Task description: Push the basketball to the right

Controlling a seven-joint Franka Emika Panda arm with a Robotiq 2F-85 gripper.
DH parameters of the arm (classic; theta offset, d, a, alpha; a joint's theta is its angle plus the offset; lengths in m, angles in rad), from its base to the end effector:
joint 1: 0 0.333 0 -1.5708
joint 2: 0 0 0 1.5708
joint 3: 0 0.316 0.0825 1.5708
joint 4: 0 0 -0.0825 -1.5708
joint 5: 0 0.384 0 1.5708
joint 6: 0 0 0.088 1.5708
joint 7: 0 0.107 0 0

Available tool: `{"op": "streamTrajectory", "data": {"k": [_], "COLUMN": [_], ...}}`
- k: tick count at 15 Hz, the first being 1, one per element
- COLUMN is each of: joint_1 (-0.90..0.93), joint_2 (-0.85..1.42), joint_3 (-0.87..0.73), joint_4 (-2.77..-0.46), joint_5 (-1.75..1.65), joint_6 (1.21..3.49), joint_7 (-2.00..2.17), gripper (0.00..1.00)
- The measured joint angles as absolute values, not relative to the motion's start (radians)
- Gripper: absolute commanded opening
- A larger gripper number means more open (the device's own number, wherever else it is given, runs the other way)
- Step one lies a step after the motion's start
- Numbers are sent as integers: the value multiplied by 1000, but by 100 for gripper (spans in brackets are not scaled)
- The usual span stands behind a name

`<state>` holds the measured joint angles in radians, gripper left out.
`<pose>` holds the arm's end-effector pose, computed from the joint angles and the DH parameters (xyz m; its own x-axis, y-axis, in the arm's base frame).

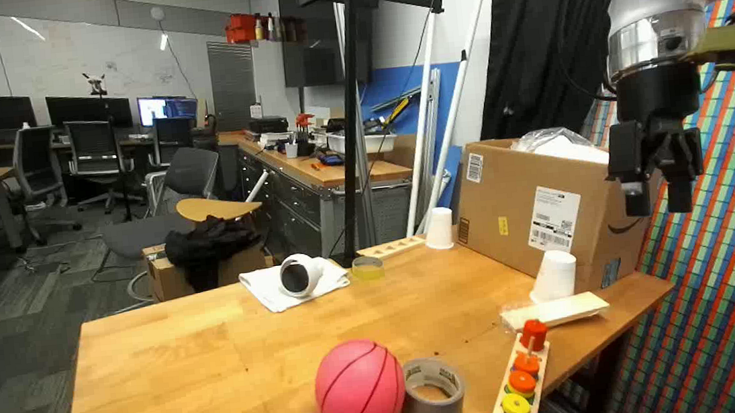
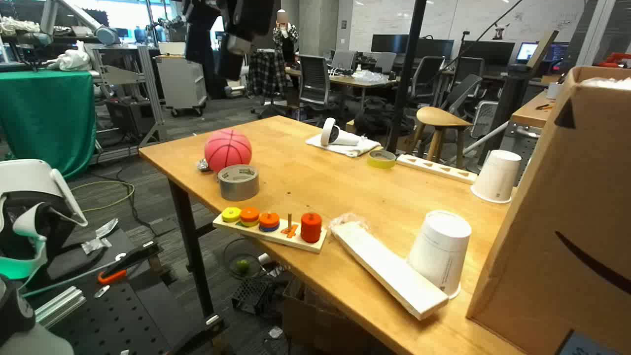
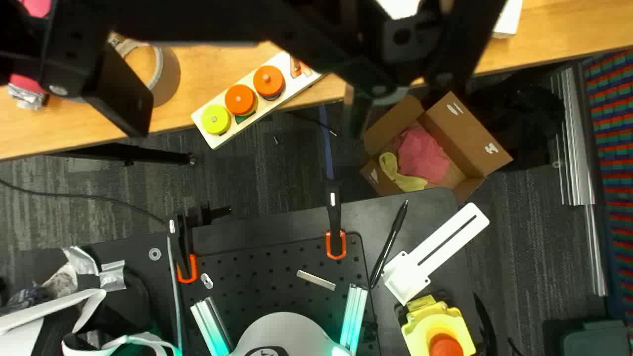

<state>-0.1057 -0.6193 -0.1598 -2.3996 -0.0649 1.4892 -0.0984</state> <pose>0.3165 -0.1005 0.5081 0.9519 -0.1058 -0.2876 -0.1275 -0.9902 -0.0576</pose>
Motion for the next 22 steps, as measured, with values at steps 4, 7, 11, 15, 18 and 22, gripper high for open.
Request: {"op": "streamTrajectory", "data": {"k": [4,7,11,15,18,22], "joint_1": [-106,-106,-106,-100,-58,38], "joint_2": [-623,-623,-623,-622,-632,-653], "joint_3": [-160,-160,-160,-152,-108,-14], "joint_4": [-2389,-2389,-2389,-2394,-2394,-2398], "joint_5": [-65,-65,-65,-63,-47,-4], "joint_6": [1489,1489,1489,1489,1506,1597], "joint_7": [-98,-98,-98,-104,-115,-117], "gripper": [100,100,100,100,100,100]}}
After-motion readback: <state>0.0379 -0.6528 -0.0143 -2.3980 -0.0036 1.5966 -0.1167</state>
